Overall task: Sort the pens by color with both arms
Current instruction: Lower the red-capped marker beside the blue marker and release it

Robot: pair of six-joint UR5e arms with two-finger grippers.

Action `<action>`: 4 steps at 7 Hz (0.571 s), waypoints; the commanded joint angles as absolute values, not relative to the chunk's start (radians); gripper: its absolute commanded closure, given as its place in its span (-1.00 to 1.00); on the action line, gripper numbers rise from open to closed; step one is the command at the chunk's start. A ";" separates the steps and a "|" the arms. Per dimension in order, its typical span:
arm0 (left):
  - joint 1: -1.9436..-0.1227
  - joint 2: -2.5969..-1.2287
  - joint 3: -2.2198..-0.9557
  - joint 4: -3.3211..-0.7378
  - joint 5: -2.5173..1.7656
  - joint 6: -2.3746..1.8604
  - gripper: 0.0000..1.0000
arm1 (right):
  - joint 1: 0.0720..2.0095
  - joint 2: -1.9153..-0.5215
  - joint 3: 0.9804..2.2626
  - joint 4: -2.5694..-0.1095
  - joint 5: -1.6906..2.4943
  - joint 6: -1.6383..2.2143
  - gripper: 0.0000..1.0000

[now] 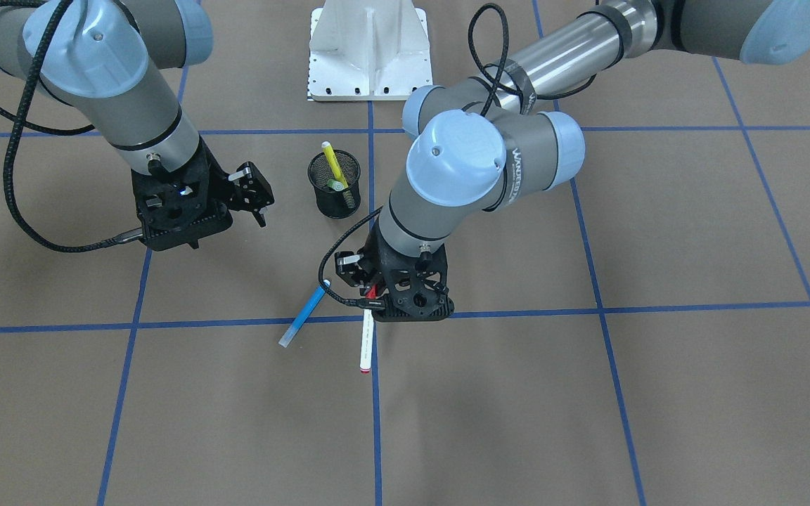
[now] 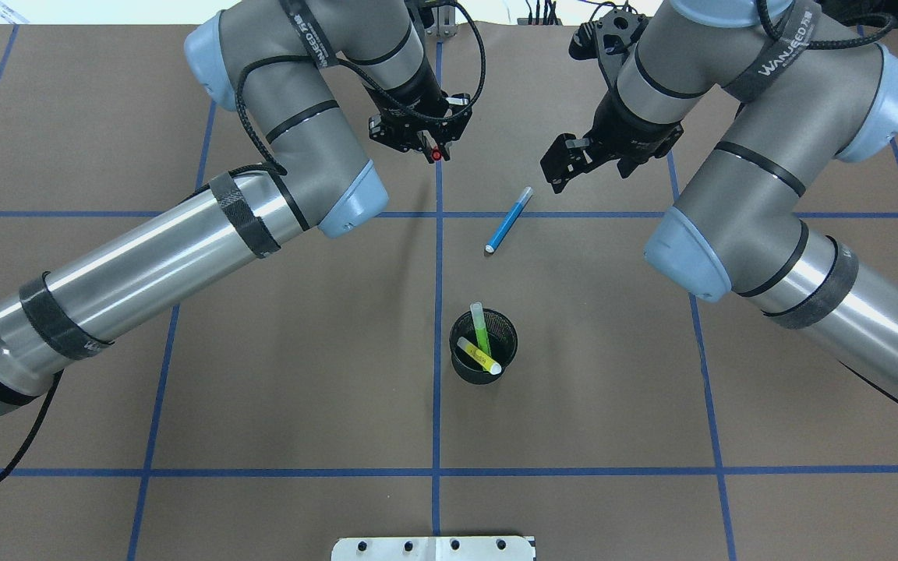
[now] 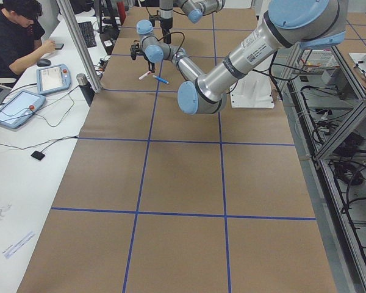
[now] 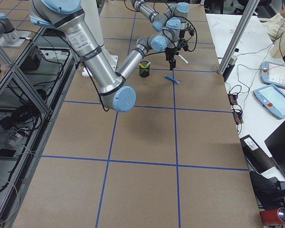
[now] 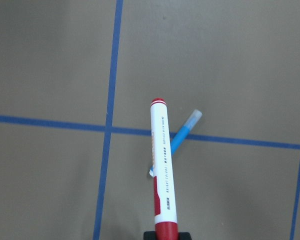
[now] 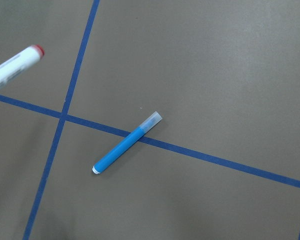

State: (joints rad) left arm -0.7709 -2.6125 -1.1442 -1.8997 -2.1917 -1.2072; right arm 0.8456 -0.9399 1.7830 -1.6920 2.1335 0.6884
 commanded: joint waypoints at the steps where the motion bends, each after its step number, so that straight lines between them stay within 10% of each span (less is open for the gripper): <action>1: -0.732 -2.612 -1.094 -1.942 -2.145 -1.172 0.53 | 0.842 -0.934 1.784 -1.686 2.134 0.699 -0.97; 4: -0.692 -2.612 -1.077 -1.944 -2.145 -1.128 0.45 | 0.842 -0.934 1.795 -1.686 2.134 0.710 -0.97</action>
